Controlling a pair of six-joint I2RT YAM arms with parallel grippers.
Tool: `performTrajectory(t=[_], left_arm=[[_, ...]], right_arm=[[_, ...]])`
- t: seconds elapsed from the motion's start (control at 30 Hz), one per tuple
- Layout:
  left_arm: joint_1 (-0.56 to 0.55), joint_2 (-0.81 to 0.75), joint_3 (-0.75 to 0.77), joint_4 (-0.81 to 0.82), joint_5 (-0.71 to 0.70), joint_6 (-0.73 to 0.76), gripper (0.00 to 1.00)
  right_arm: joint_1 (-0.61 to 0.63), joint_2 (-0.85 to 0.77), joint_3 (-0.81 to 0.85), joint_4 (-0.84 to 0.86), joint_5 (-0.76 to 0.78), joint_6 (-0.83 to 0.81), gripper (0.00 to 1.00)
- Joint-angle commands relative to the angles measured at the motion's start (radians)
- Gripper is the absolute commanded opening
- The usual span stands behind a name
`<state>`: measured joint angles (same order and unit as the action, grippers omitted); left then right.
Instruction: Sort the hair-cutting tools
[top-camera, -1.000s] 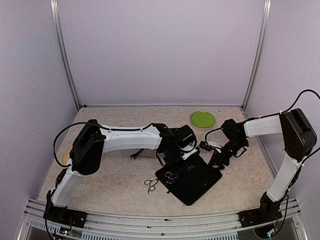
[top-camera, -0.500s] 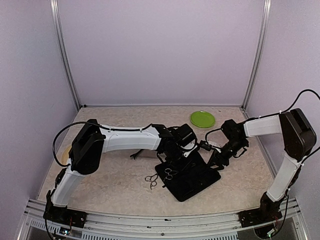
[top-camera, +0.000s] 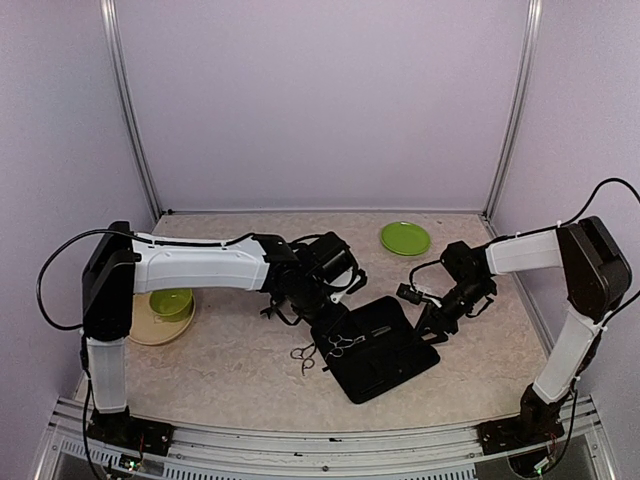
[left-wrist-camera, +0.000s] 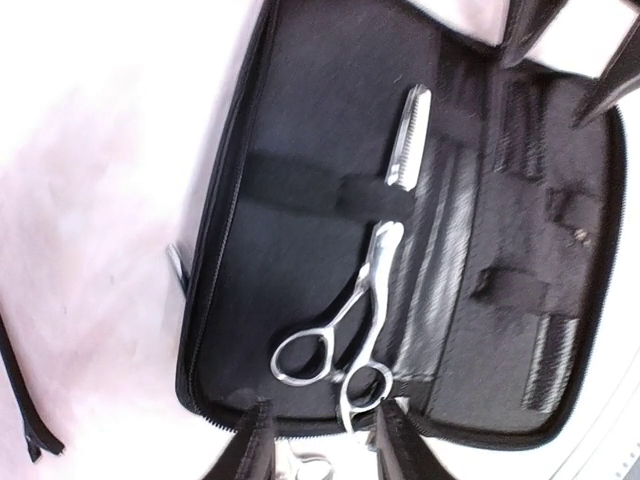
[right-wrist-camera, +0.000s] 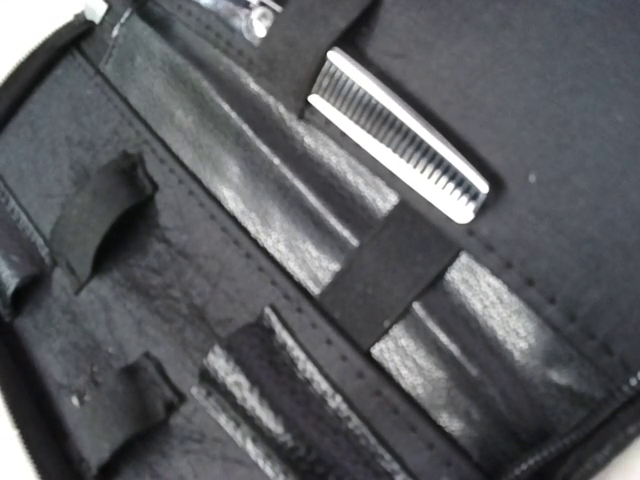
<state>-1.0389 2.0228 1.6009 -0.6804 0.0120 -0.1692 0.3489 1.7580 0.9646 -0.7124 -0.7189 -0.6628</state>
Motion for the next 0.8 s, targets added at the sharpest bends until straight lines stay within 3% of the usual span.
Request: performTrajectory(t=[0.0, 0.77], left_arm=[[0.013, 0.001, -0.052, -0.001, 0.043, 0.035, 0.29], [-0.011, 0.125, -0.025, 0.011, 0.097, 0.03, 0.24]], right_arm=[[0.014, 0.023, 0.001, -0.035, -0.01, -0.014, 0.51], [0.016, 0.038, 0.001, -0.04, -0.008, -0.017, 0.51]])
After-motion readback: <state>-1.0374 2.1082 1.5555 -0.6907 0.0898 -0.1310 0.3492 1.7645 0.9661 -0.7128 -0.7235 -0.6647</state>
